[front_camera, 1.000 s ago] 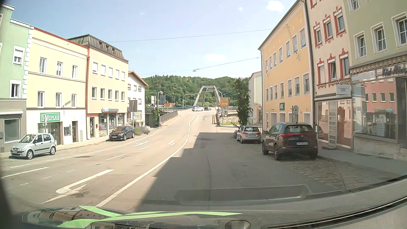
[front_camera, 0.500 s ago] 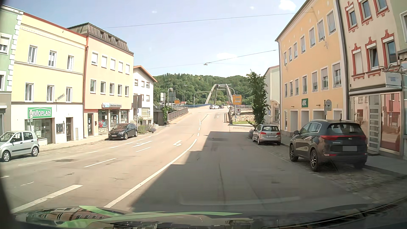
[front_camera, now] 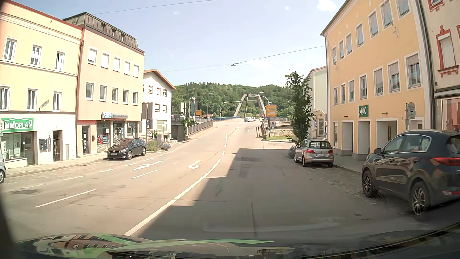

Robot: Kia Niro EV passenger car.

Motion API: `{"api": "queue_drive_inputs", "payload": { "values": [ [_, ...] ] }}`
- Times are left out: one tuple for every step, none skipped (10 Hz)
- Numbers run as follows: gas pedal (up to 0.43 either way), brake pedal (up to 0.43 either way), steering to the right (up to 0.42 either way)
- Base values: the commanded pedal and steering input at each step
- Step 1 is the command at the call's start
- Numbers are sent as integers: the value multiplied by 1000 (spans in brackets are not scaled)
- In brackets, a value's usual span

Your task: Follow the waypoints while adhering to traffic rules and regulations

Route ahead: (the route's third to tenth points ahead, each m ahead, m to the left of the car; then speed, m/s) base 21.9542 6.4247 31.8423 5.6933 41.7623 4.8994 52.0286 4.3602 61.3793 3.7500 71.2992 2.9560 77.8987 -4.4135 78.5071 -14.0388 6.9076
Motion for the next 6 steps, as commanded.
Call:
{"api": "queue_drive_inputs", "payload": {
  "values": [
    [47,0,-7],
    [47,0,-7],
    [47,0,-7],
    [47,0,-6],
    [47,0,-6],
    [47,0,-6]
  ]
}}
